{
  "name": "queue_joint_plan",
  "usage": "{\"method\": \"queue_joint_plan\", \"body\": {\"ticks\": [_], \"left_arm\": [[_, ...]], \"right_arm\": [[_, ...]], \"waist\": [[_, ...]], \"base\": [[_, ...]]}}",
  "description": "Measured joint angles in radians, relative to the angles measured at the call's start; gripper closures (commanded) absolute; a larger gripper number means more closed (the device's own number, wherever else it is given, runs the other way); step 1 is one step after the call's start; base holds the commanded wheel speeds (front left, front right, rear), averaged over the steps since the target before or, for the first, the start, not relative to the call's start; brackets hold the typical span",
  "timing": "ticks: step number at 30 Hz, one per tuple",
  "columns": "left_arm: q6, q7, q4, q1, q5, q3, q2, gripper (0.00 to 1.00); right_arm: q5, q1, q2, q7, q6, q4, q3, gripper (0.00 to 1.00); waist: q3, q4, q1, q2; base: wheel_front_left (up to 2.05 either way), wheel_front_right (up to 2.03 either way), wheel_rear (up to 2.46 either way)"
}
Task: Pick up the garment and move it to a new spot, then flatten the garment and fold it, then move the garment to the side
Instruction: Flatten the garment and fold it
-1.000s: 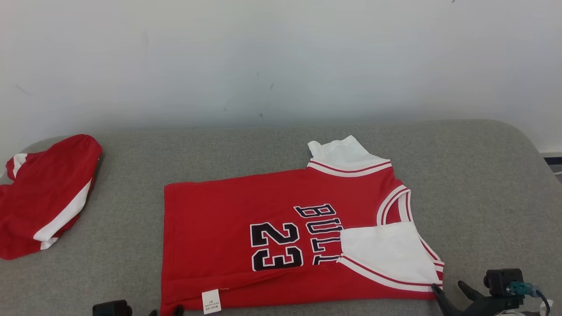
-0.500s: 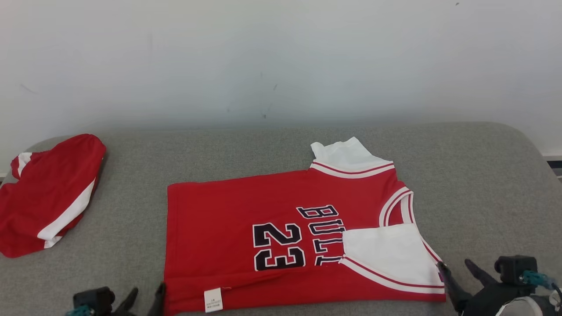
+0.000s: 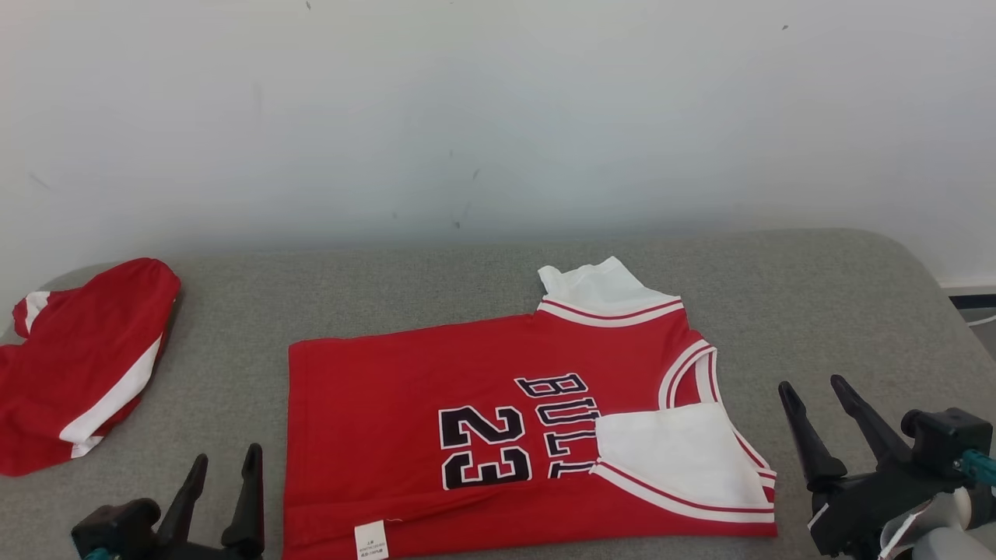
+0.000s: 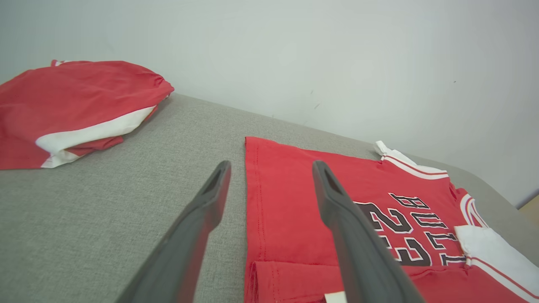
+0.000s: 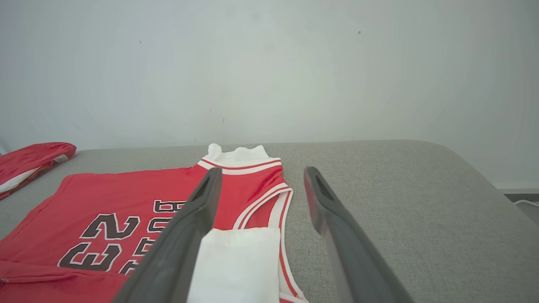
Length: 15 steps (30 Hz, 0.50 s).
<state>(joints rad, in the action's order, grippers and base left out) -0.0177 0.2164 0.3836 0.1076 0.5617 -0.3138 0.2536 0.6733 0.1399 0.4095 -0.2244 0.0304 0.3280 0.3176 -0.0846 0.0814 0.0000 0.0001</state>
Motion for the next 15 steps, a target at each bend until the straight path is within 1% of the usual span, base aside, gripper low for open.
{"method": "queue_joint_plan", "body": {"ticks": [3,6,13,15], "left_arm": [[-0.029,0.006,-0.057,-0.041,-0.019,0.009,0.007,0.0],[-0.045,0.011,-0.106,-0.079,-0.032,0.016,0.012,0.0],[-0.063,0.013,-0.185,-0.112,-0.035,0.026,0.02,0.0],[-0.063,0.012,-0.2,-0.113,-0.035,0.026,0.018,0.0]], "right_arm": [[-0.014,-0.034,0.004,-0.006,-0.021,-0.048,-0.014,0.0],[-0.014,-0.075,0.006,-0.014,-0.045,-0.093,-0.031,0.0],[-0.014,-0.131,0.022,-0.015,-0.075,-0.154,-0.064,0.0],[-0.014,-0.136,0.023,-0.015,-0.075,-0.161,-0.065,0.0]], "waist": [[0.0,-0.005,0.0,-0.0001],[0.001,-0.008,0.0001,0.0],[0.015,-0.009,0.0,-0.0001],[0.023,-0.006,0.0001,0.0]], "base": [[0.0,0.0,0.0],[0.0,0.0,0.0],[0.0,0.0,0.0],[0.0,0.0,0.0]]}}
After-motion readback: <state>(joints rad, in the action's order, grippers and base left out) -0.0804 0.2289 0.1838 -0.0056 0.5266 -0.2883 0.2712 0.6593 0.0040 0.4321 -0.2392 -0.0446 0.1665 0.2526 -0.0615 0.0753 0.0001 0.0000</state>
